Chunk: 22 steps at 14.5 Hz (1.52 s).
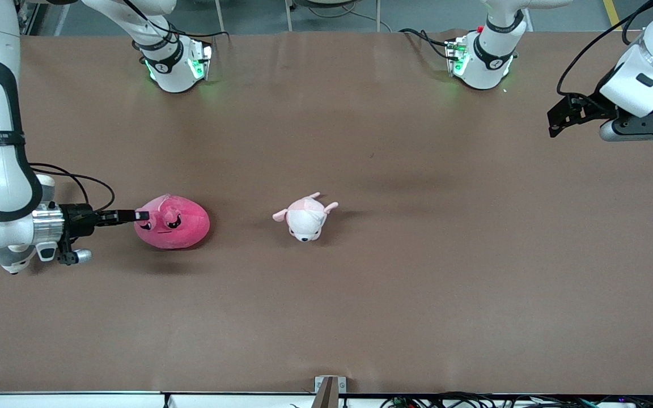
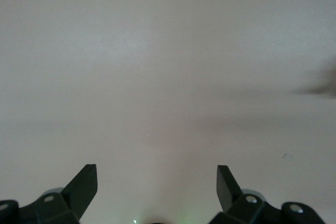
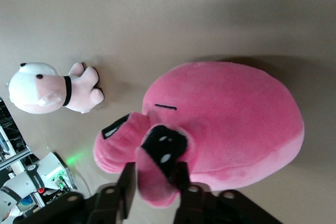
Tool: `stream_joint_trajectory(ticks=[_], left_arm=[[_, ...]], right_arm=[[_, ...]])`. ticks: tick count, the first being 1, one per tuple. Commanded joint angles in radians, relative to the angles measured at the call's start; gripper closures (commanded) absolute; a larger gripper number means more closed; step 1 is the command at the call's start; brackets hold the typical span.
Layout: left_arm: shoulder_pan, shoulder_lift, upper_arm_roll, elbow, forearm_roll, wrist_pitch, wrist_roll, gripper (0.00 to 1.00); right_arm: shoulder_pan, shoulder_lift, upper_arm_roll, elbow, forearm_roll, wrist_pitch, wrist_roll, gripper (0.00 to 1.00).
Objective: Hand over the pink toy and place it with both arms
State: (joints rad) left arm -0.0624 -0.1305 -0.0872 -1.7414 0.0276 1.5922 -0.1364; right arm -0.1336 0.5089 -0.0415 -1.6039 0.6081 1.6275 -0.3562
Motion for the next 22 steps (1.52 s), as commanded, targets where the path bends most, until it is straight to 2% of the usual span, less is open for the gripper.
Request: stream_joint_trajectory(ticks=[1,2,4,6,7,12,15,17,19,22], left_arm=[[0.004,-0.023,0.004,-0.017,-0.002,-0.011,-0.002,0.0],[0.004,-0.023,0.004,-0.017,0.0,-0.011,-0.003,0.0],[0.003,-0.021,0.003,-0.015,0.003,-0.011,-0.032,0.0],[0.003,-0.018,0.001,-0.013,0.003,-0.011,-0.045,0.0],[0.003,-0.018,0.001,-0.013,0.003,-0.011,-0.045,0.0],[0.003,-0.018,0.001,-0.012,0.003,-0.011,-0.048,0.0],[0.001,-0.018,0.001,-0.01,0.003,-0.011,-0.049,0.0],[0.001,-0.018,0.0,-0.01,0.003,-0.011,-0.049,0.0],[0.001,-0.018,0.0,-0.01,0.003,-0.011,-0.049,0.0],[0.001,-0.018,-0.002,-0.01,0.003,-0.011,-0.049,0.0]], right_arm=[[-0.034,-0.004,0.008,0.09,0.01,-0.026,0.02,0.0],[-0.032,-0.013,0.006,0.116,-0.007,-0.04,0.049,0.0],[-0.024,-0.032,0.009,0.206,-0.118,-0.075,0.112,0.0],[-0.018,-0.058,0.015,0.268,-0.192,-0.104,0.154,0.0],[-0.011,-0.073,0.014,0.281,-0.221,-0.104,0.16,0.0],[0.06,-0.196,0.014,0.295,-0.485,-0.092,0.178,0.0],[0.095,-0.26,0.014,0.308,-0.586,-0.093,0.241,0.0],[0.097,-0.325,0.015,0.292,-0.591,-0.104,0.307,0.0],[0.089,-0.377,0.012,0.23,-0.591,-0.086,0.309,0.0],[0.085,-0.51,0.009,0.035,-0.593,0.023,0.301,0.0]])
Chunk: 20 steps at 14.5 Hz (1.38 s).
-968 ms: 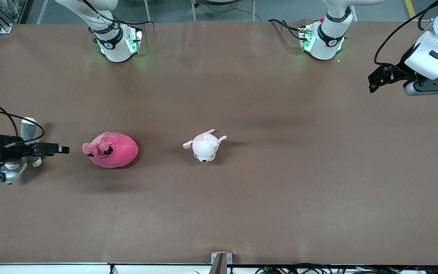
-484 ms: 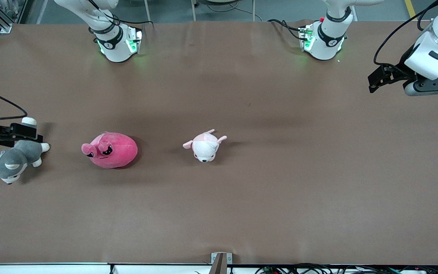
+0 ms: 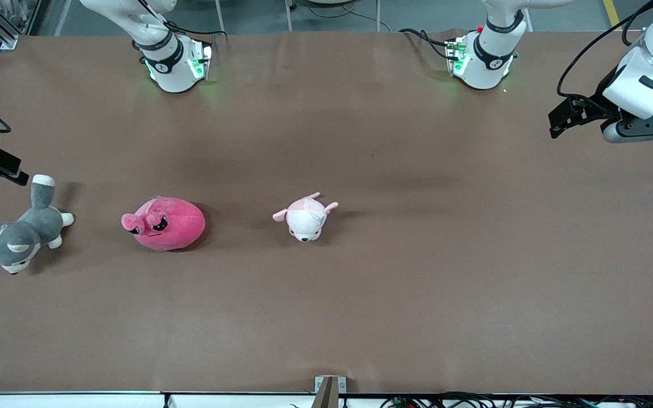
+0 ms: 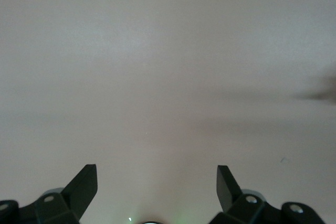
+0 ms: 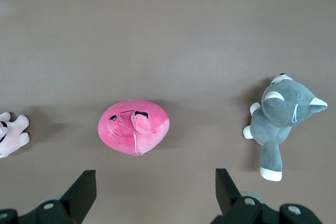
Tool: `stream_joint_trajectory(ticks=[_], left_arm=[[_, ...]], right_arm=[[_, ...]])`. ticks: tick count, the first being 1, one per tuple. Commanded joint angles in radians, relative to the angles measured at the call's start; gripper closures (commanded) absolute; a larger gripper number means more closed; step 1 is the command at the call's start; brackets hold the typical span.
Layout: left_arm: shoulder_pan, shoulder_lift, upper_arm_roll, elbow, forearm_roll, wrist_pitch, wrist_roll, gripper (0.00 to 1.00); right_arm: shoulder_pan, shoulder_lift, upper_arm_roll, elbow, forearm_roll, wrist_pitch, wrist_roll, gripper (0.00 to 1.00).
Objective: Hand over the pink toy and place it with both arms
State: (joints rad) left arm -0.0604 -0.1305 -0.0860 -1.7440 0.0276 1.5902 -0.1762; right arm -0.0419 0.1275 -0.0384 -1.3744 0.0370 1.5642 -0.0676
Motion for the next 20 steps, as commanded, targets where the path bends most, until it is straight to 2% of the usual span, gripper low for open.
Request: stream_joint_trajectory(ticks=[1,6,10,12,20], left_arm=[[-0.001,-0.02,-0.001,-0.006,0.003,-0.009,-0.009,0.0],[-0.001,-0.021,-0.005,-0.008,0.003,-0.009,-0.009,0.0],[-0.001,-0.023,-0.006,-0.006,0.003,-0.01,-0.009,0.0],[0.001,-0.02,-0.006,-0.005,0.002,-0.01,-0.005,0.0],[0.007,-0.004,0.006,0.046,0.002,-0.025,0.004,0.0]], right_arm=[[-0.004,-0.17,0.008,-0.248,-0.025,0.103,0.009,0.0],[-0.003,-0.203,0.014,-0.305,-0.048,0.105,0.015,0.0],[-0.004,-0.206,0.012,-0.308,-0.049,0.099,0.012,0.0],[0.0,-0.206,0.014,-0.308,-0.078,0.096,0.011,0.0],[0.0,-0.207,0.014,-0.308,-0.083,0.091,0.009,0.0]])
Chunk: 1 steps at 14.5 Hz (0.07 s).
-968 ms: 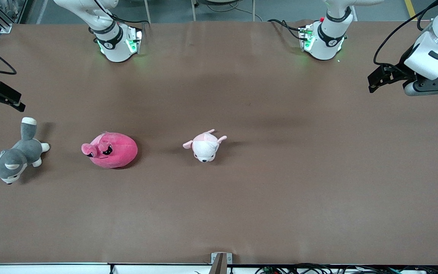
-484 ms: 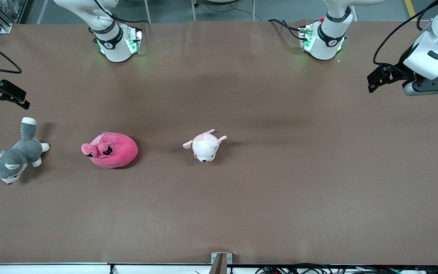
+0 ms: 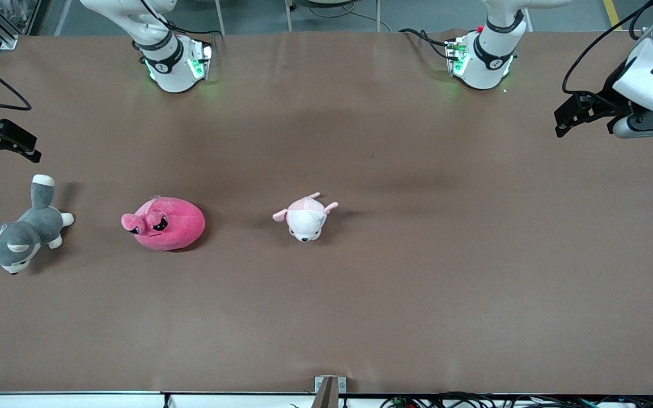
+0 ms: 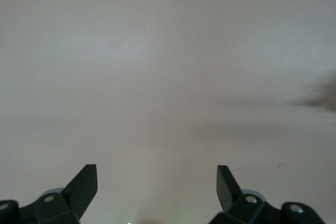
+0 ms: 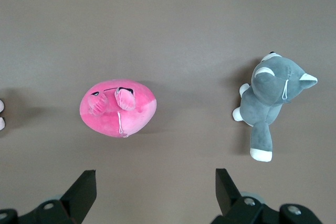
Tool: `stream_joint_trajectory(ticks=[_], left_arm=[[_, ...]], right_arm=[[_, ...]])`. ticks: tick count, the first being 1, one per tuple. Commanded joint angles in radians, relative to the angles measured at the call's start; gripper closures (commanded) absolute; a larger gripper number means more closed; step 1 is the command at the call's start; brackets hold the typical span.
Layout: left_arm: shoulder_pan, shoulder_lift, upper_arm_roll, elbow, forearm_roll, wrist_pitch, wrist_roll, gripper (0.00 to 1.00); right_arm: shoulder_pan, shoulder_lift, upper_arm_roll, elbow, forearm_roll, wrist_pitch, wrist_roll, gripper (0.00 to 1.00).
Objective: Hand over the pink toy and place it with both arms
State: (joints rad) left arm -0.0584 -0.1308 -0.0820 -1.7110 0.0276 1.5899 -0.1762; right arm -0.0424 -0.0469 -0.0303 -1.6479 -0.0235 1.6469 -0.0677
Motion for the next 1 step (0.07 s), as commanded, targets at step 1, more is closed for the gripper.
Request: stream_joint_trajectory(ticks=[1], left_arm=[[0.005,-0.004,0.002,0.016,0.002,-0.037,0.001,0.0]], right_arm=[[0.001,-0.033,0.006,-0.035,-0.022,0.008,0.011,0.0]])
